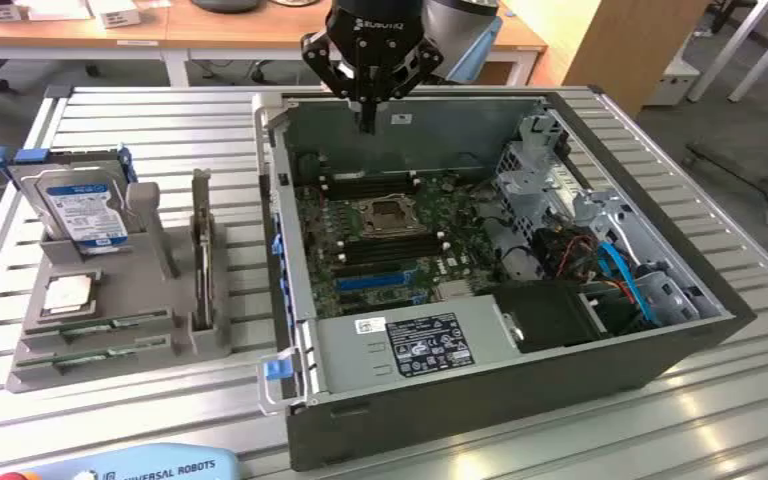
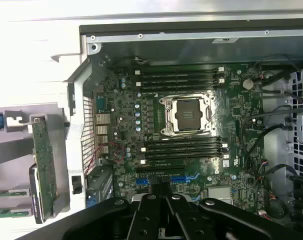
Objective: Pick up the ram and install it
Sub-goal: 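Reach for the ram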
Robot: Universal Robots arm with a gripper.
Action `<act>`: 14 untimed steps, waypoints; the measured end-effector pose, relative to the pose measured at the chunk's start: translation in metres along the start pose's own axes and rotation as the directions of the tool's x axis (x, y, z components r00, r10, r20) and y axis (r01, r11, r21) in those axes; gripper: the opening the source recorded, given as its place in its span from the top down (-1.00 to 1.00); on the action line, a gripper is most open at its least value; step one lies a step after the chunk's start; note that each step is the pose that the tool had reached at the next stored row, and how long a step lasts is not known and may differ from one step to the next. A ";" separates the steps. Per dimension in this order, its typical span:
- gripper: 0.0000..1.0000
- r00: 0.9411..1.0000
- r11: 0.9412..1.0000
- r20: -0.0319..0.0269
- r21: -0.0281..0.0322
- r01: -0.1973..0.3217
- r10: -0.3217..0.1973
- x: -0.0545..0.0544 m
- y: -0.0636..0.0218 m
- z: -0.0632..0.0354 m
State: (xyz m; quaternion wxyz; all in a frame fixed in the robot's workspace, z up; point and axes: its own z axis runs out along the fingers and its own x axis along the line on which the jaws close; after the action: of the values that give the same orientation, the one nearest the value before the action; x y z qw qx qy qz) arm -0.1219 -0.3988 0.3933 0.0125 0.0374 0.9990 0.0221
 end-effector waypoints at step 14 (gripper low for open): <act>0.80 1.000 1.000 0.000 0.000 0.000 0.000 0.003 0.0001 -0.0001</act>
State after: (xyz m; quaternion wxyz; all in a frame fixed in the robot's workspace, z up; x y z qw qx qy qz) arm -0.1247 -0.3986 0.3933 0.0125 0.0374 0.9990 0.0221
